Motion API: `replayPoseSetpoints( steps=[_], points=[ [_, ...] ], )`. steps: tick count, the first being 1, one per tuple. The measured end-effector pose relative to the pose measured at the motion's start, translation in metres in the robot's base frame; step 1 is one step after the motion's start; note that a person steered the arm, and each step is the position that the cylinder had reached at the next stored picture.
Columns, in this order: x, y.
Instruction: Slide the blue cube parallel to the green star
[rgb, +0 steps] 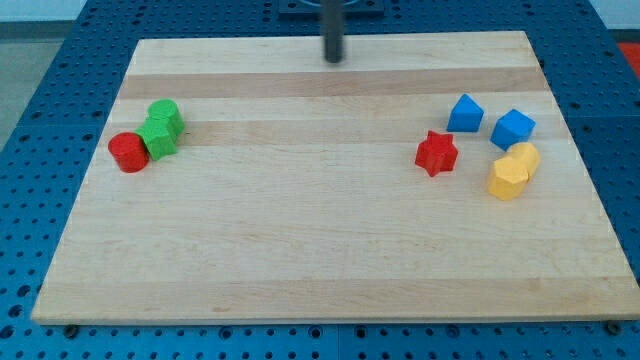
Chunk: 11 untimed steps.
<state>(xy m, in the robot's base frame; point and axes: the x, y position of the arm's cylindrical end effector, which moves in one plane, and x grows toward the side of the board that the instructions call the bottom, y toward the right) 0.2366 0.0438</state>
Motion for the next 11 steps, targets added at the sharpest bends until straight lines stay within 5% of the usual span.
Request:
replayPoseSetpoints(
  steps=[2, 4, 7, 9, 11],
  points=[
    [0.031, 0.164],
    [0.148, 0.233],
    [0.177, 0.042],
    [0.148, 0.084],
    [0.146, -0.098]
  ],
)
